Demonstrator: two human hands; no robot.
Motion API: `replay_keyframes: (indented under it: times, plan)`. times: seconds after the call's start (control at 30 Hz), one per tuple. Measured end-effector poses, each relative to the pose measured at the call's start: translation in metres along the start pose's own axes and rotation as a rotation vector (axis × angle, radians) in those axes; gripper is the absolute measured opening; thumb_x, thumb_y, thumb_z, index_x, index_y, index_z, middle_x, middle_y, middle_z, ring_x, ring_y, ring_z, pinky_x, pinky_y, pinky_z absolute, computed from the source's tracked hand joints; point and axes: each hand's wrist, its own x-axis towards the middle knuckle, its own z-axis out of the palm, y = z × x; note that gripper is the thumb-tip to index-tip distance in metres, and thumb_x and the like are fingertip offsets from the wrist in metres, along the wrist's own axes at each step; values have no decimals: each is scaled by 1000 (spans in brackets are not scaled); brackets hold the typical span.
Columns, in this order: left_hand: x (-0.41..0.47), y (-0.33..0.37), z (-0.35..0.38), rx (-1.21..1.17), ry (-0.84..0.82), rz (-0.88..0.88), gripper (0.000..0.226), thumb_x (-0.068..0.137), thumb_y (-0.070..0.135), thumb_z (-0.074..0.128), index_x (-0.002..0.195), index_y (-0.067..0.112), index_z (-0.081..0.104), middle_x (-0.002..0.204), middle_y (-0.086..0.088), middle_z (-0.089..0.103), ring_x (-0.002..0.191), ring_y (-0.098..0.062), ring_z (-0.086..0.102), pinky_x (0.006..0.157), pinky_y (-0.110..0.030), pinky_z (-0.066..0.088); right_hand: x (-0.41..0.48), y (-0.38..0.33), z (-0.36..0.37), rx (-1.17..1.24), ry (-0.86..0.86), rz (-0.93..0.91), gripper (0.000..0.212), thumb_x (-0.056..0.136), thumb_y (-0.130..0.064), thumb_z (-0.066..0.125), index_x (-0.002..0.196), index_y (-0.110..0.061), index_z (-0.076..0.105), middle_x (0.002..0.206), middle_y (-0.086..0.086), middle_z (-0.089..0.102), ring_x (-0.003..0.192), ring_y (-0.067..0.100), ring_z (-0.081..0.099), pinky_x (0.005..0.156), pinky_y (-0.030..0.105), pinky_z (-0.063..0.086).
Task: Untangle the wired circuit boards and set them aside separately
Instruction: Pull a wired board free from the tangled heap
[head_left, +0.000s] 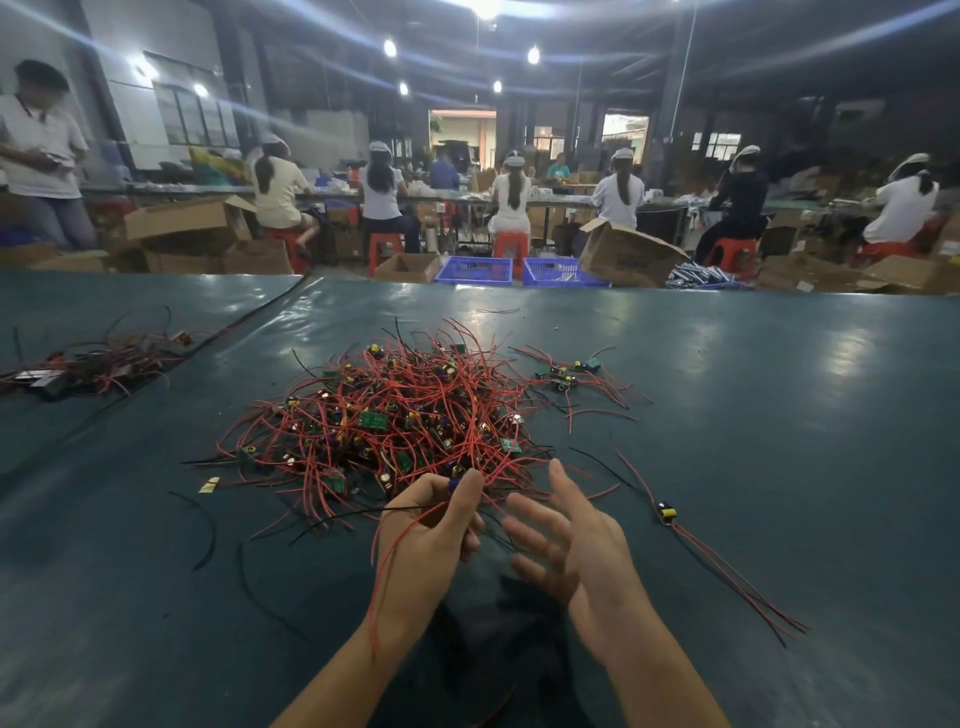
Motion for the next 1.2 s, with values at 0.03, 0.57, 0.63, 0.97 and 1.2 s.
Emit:
replay_keyframes:
  times: [0.03,0.57,0.63,0.97,1.2]
  plan:
    - [1,0,-1,3,-5,1,37,76,48,65,65,13,58,57,-5,58,51,-19,54,49,-29,46,-1,3,3,-77,-30,-9,57,63,-59,70,103,-18,68,88,-2,77,71,14,73,51,28,53]
    - [8,-2,-2,-259,-6,-194,27,77,35,64,84,9,66,57,-3,57,41,-9,46,39,-20,39,2,14,9,-3,74,-199,35,93,-35,62,72,-10,74,60,6,66,44,10,55,38,21,42]
    - [10,0,-4,-400,-26,-318,24,73,31,69,88,13,69,66,-5,64,43,-8,49,38,-19,41,5,11,5,87,116,-203,38,93,-35,62,66,-11,77,61,5,66,45,9,56,37,20,42]
    - [10,-8,-9,-54,-112,-301,16,92,19,62,105,13,67,85,-4,75,60,-13,65,50,-22,50,31,-20,-41,323,469,-252,12,99,-25,59,89,-21,64,82,-5,67,60,6,56,40,17,42]
    - [15,-19,-28,739,-31,394,18,87,12,68,99,26,68,96,17,62,93,-3,56,81,-23,50,25,-19,-42,579,493,-144,20,93,3,58,114,4,57,108,17,64,72,11,66,44,16,51]
